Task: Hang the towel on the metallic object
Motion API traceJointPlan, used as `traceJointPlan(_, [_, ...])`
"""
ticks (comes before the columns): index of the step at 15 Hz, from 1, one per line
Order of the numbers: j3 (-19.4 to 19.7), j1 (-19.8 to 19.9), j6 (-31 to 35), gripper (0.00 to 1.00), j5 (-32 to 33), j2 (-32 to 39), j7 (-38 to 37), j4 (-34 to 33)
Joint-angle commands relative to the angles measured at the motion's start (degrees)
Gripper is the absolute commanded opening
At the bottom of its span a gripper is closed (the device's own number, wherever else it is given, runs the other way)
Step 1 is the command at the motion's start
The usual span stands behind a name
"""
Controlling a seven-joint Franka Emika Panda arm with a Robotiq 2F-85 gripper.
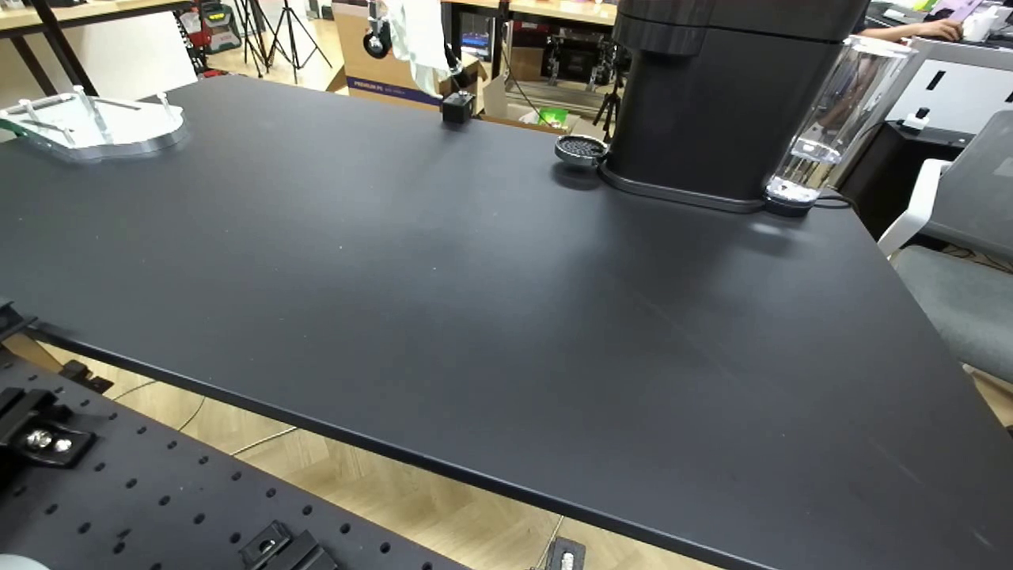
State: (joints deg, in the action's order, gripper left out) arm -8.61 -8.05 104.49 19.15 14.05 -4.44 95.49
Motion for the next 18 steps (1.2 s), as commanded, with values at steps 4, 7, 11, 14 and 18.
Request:
traceJointPlan(4, [0.5,-3.6,1.2,0.01,-0.9,5.8,-1.0,-3.2])
traceJointPlan(7, [0.7,-4.2,1.3,0.01,-1.0,6.4,-0.6,-2.9])
traceJointPlan(11, [0.7,-4.6,1.0,0.01,-1.0,7.5,-0.4,-2.5])
traceJointPlan(14, [0.5,-5.1,0.9,0.01,-1.4,8.4,-0.2,-2.3])
traceJointPlan(18, [0.3,-5.9,0.3,0.01,-2.1,9.4,0.0,-1.9])
